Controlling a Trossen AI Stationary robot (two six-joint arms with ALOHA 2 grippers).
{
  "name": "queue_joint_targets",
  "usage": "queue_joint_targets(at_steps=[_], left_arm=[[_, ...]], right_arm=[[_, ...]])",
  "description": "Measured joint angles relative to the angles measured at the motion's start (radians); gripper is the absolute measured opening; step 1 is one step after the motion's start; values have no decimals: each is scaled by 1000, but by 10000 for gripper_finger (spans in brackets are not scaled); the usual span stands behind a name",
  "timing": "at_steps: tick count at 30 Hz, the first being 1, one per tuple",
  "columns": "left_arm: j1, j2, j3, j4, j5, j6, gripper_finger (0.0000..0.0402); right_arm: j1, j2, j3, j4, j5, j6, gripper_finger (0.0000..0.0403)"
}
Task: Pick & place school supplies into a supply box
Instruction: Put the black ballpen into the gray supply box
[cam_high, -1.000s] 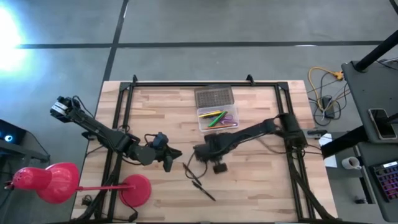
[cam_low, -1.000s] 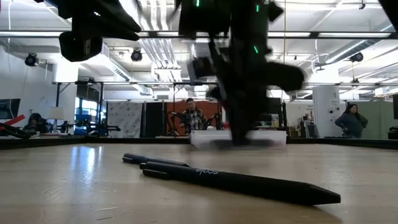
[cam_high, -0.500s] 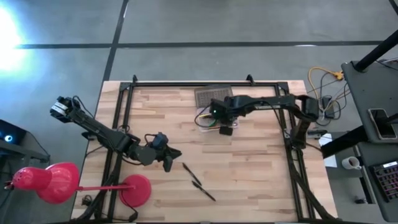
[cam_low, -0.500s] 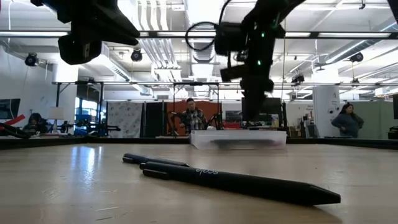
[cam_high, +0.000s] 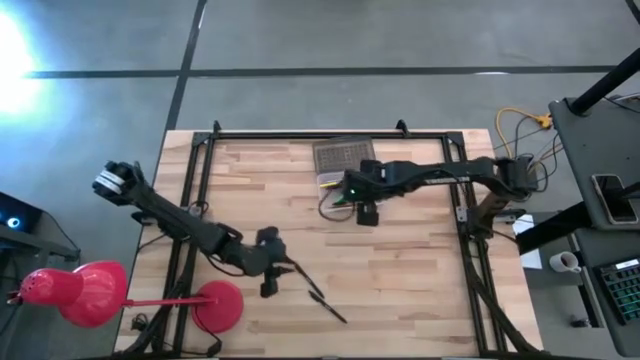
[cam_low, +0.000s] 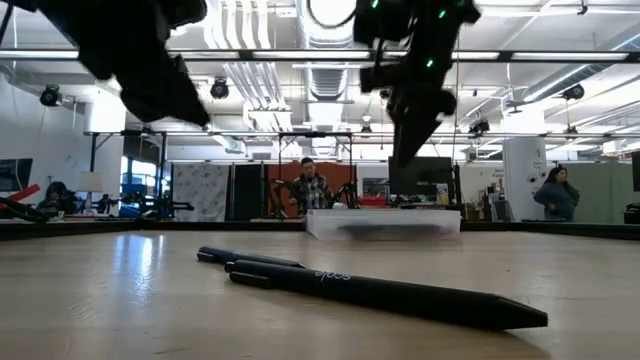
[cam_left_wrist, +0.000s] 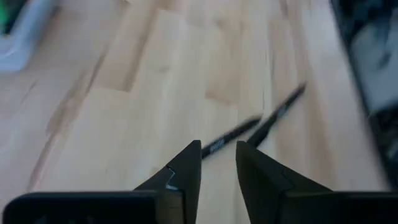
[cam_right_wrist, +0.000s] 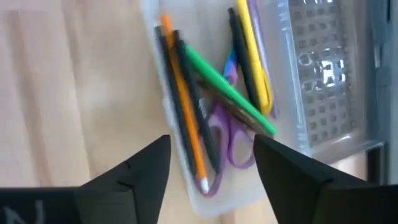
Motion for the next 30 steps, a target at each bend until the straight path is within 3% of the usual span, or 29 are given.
queue_joint_targets(at_steps=[4,8,13,15,20,30], left_arm=[[11,104,39,-2,18,207,99],[60,191,94,1,39,337,105],[137,296,139,-2,330,464,106],[143,323,150,-9,393,496,106],[142,377,192,-4,399,604,106],[159,483,209,4,329,646,97]], right_arm=[[98,-63,0,-83,30,37,238],[176,-101,0,-196,56,215,255],[269,-127,-1,-295,83,396,273],[301,-129,-2,-320,87,445,279],[363,-130,-4,-329,131,539,287],[405,-130,-4,-337,131,643,286]])
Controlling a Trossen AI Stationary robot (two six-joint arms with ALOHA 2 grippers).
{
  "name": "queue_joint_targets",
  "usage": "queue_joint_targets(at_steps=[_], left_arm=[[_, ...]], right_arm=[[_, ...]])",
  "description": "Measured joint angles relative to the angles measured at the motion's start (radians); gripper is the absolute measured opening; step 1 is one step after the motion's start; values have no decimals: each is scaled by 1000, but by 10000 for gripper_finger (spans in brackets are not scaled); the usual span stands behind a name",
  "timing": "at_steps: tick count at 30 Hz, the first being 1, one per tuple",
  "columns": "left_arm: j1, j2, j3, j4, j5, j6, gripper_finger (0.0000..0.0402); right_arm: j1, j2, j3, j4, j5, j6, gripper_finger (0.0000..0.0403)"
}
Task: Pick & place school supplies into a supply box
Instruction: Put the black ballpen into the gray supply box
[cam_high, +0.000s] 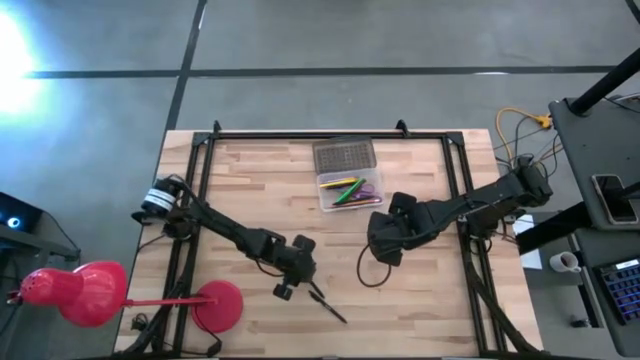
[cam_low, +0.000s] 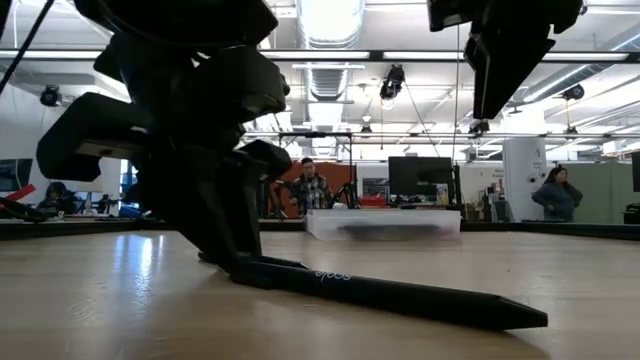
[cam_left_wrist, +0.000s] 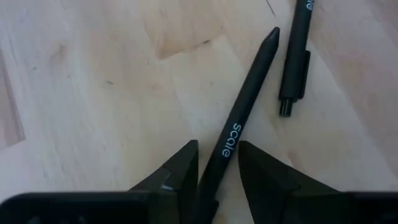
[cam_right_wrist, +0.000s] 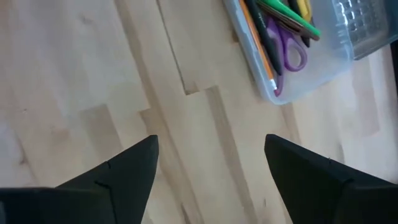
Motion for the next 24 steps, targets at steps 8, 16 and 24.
queue_joint_targets(at_steps=[8,16,24], left_arm=[[39,-13,1,-45,29,-13,16],[226,-170,41,-125,-2,-18,12],[492,-83,347,-195,4,61,12]], right_arm=[[41,-5,0,-60,0,40,272],[119,-48,-9,-150,51,170,259],[134,-80,-64,-151,80,334,256]])
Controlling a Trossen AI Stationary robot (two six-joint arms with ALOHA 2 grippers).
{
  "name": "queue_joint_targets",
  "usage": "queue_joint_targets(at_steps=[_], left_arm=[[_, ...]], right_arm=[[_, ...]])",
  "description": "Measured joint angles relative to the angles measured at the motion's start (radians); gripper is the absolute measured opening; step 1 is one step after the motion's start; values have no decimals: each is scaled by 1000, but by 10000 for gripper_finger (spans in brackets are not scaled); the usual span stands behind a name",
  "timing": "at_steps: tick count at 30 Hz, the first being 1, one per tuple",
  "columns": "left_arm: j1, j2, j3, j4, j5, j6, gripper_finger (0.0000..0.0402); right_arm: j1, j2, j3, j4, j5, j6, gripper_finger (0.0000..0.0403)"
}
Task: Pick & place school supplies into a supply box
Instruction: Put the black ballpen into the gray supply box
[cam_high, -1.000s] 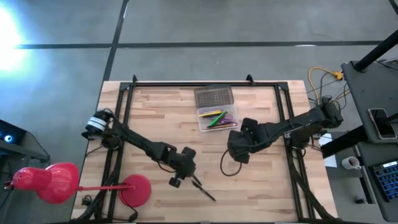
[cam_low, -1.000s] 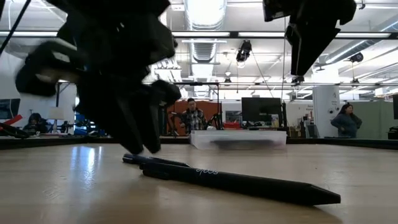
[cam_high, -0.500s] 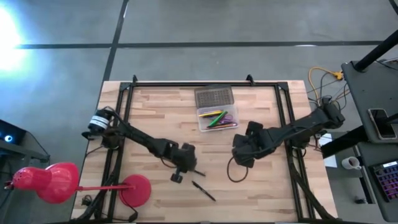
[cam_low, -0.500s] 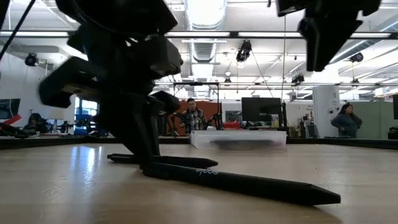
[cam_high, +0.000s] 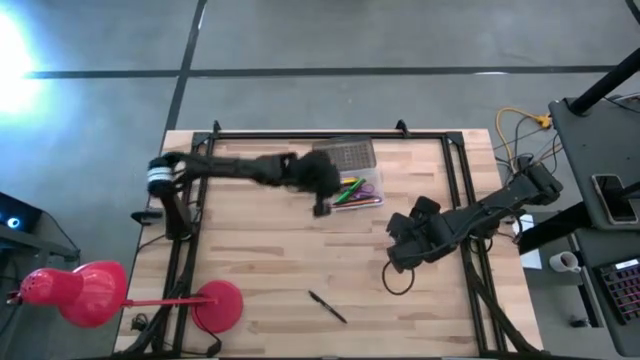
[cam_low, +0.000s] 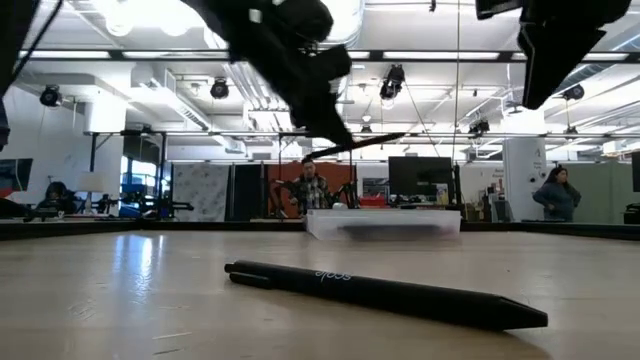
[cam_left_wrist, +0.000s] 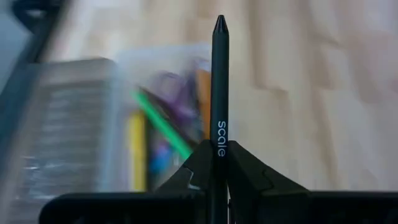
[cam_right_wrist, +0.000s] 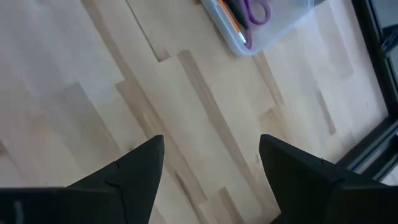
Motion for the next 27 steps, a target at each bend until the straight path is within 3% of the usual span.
queue_joint_targets(at_steps=[3,7,10,13,17,21,24,27], left_arm=[[55,118,143,-79,5,28,20],[100,271,301,-199,29,1,73],[105,310,384,-291,45,-2,115],[84,297,392,-326,61,-2,145],[10,159,318,-324,193,8,161],[-196,-20,140,-255,206,84,159],[-354,-85,-59,-43,188,65,157],[-456,-100,-202,212,124,-64,157]], right_arm=[[12,0,-22,2,-1,18,255],[41,0,-38,3,-5,65,254],[77,-1,-43,-3,-10,111,256],[112,-2,-54,-3,-11,156,255],[157,-2,-78,-3,-13,202,253],[180,-2,-108,0,-16,213,255],[181,-3,-131,8,-25,212,255],[181,-3,-154,24,-28,206,253]])
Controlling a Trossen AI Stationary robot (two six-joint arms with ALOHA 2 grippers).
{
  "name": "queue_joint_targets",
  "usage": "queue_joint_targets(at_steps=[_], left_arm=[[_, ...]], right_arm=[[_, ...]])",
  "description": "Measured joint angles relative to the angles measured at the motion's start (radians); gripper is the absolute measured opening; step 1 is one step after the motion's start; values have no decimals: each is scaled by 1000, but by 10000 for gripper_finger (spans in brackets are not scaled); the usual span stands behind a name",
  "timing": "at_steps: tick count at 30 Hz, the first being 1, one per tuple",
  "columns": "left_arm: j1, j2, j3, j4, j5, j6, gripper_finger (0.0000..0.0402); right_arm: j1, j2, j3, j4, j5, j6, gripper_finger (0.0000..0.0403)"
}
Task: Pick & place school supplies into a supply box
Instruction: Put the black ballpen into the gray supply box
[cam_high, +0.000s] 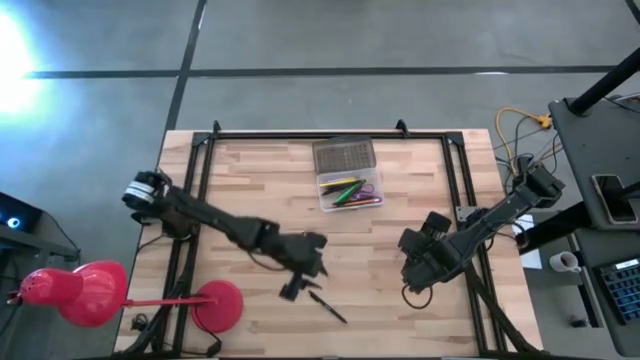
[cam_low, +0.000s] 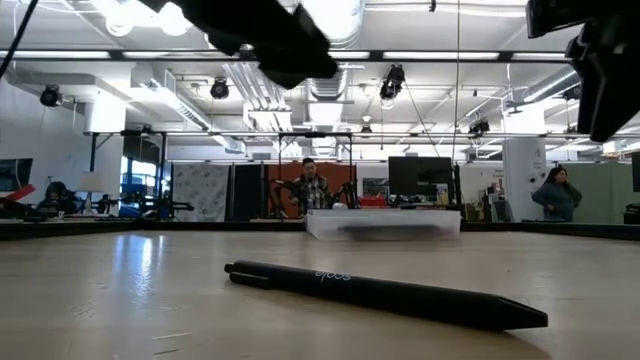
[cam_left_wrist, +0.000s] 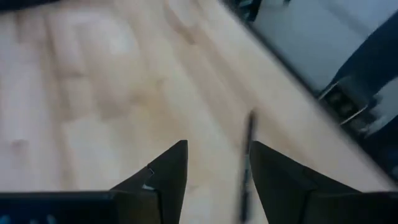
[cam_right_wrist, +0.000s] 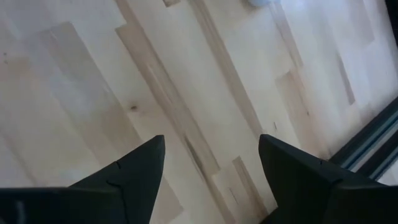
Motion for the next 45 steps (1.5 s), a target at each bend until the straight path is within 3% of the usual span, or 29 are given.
queue_joint_targets(at_steps=[5,11,16,22,27,31,38,45], left_arm=[[-96,69,-69,123,-35,-100,157],[-192,225,77,123,-39,-43,157],[-196,360,218,5,-74,-53,157],[-189,374,261,-33,-118,-36,157],[-180,375,204,-43,-123,-47,155],[-148,375,161,-41,-139,-52,126],[-81,373,104,-23,-99,-30,19],[35,319,129,-106,-123,-107,10]], right_arm=[[0,0,-17,31,-6,-25,251],[0,-1,-17,32,-13,-70,249],[0,-1,-22,35,-13,-74,249],[2,-1,-29,36,-13,-79,249],[4,-1,-38,39,-11,-87,249],[4,-1,-54,56,-10,-91,249],[4,-2,-77,56,-19,-90,249],[28,-60,-77,23,20,3,240]])
